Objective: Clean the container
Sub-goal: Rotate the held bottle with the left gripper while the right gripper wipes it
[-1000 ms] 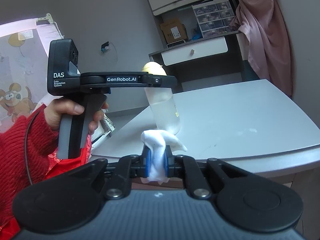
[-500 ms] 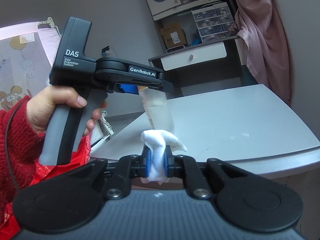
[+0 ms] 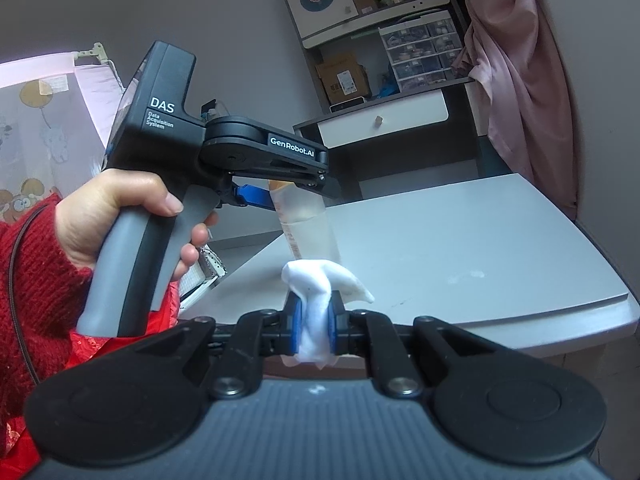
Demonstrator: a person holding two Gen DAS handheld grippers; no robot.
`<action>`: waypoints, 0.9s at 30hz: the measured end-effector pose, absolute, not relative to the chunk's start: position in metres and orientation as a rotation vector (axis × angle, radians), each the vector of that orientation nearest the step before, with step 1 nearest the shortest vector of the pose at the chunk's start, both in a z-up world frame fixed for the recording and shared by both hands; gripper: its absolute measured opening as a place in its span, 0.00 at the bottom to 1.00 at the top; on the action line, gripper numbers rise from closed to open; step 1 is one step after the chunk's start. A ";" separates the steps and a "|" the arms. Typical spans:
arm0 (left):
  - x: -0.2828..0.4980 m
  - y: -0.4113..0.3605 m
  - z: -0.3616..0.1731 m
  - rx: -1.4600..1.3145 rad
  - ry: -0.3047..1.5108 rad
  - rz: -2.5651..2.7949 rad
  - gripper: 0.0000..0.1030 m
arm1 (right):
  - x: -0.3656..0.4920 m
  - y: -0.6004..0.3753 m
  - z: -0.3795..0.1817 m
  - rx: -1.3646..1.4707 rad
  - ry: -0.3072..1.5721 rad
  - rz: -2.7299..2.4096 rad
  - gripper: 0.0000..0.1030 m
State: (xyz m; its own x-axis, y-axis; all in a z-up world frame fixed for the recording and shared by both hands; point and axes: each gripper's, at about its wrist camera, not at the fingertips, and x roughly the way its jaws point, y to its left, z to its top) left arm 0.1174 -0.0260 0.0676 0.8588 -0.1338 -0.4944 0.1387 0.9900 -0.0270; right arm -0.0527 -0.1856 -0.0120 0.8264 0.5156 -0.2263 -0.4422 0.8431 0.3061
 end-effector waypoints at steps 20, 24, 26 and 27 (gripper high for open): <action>0.080 -0.033 0.067 -0.077 0.513 0.010 0.60 | -0.056 -0.182 -0.011 0.263 0.305 0.548 0.12; 0.076 -0.042 0.069 -0.070 0.508 0.020 0.59 | -0.058 -0.185 -0.010 0.274 0.297 0.555 0.12; 0.078 -0.045 0.070 -0.049 0.514 0.008 0.62 | -0.058 -0.186 -0.010 0.272 0.297 0.556 0.12; 0.080 -0.047 0.072 -0.034 0.511 0.000 0.62 | -0.058 -0.186 -0.010 0.271 0.298 0.556 0.12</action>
